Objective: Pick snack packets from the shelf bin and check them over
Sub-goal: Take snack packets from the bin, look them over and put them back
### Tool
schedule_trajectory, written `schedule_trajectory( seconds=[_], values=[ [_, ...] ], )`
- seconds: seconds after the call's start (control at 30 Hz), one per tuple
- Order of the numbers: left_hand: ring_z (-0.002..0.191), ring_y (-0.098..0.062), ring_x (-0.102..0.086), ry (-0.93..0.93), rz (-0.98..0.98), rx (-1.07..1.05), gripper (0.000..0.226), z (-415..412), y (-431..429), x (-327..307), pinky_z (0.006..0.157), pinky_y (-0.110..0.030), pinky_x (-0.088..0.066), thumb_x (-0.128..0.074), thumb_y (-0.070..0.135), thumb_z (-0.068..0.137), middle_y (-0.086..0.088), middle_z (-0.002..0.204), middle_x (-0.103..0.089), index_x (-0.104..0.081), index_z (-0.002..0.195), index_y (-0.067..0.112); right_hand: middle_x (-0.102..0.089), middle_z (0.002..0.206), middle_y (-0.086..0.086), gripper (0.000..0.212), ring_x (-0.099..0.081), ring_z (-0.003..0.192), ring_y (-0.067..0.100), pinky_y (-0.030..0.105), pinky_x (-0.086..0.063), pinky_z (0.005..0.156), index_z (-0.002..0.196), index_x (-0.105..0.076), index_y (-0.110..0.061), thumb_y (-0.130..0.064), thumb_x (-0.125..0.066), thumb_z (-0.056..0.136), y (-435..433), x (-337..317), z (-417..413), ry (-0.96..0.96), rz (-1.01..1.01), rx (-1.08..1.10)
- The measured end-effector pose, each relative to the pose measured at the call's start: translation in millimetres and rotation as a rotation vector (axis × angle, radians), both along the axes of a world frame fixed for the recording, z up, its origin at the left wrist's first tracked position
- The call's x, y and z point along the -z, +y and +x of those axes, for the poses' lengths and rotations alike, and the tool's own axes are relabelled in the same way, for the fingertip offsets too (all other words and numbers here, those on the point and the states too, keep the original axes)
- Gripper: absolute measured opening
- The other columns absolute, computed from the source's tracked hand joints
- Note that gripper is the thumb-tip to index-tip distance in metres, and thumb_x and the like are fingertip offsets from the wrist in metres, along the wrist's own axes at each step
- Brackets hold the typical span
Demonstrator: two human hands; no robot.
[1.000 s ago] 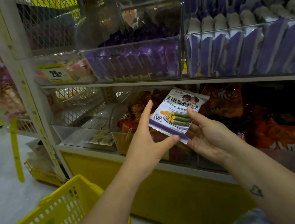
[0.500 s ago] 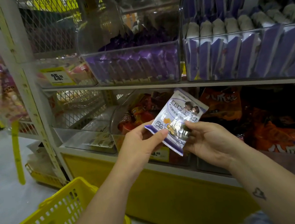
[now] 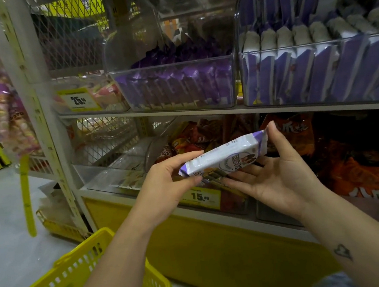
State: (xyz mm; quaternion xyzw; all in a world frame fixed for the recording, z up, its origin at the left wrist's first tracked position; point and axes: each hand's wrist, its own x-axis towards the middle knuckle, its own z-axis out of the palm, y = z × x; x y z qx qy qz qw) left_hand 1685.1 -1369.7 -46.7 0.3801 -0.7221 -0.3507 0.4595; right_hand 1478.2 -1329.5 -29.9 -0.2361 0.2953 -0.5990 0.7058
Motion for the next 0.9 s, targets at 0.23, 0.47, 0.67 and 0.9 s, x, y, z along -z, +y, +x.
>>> schedule_trajectory(
  seconds=[0.23,0.47,0.67,0.9],
  values=[
    [0.099,-0.003,-0.064,0.063,0.106,0.073,0.051,-1.3,4.1,-1.0,0.087,-0.023,-0.051,-0.071,0.002,0.084,0.014,0.107,-0.072,-0.07,0.107,0.048,-0.058,0.119,0.033,0.059,-0.066,0.098,0.047,0.05,-0.059,0.071,0.12,-0.055,0.004,-0.023,-0.07,0.069,1.7,-4.7,-4.3,-0.143,0.03,0.004],
    [0.122,-0.014,-0.057,0.336,0.451,0.277,0.066,4.2,6.6,-2.0,0.089,-0.031,-0.055,-0.07,0.02,0.072,0.008,0.141,-0.048,-0.052,0.133,0.036,-0.063,0.114,0.034,0.044,-0.064,0.107,0.042,0.046,-0.055,0.085,0.112,-0.053,0.012,0.004,-0.041,0.07,2.1,-3.0,-1.3,0.049,-0.056,-0.159],
    [0.088,-0.014,-0.073,0.437,0.518,0.156,0.073,6.4,-5.3,4.4,0.064,-0.023,-0.057,-0.069,0.007,0.076,-0.002,0.114,-0.072,-0.039,0.141,0.023,-0.073,0.108,0.012,0.042,-0.071,0.098,0.027,0.03,-0.06,0.072,0.117,-0.059,-0.01,0.014,-0.04,0.088,2.3,-0.8,-3.7,0.415,-0.177,-0.114],
    [0.096,-0.018,-0.071,0.348,0.392,0.111,0.054,17.9,-11.3,6.6,0.084,-0.036,-0.052,-0.072,0.004,0.068,0.0,0.104,-0.075,-0.062,0.116,0.025,-0.071,0.115,0.005,0.031,-0.067,0.107,0.019,0.03,-0.057,0.085,0.123,-0.062,-0.012,-0.013,-0.04,0.1,3.6,-0.2,0.5,0.595,-0.322,-0.061]
  ],
)
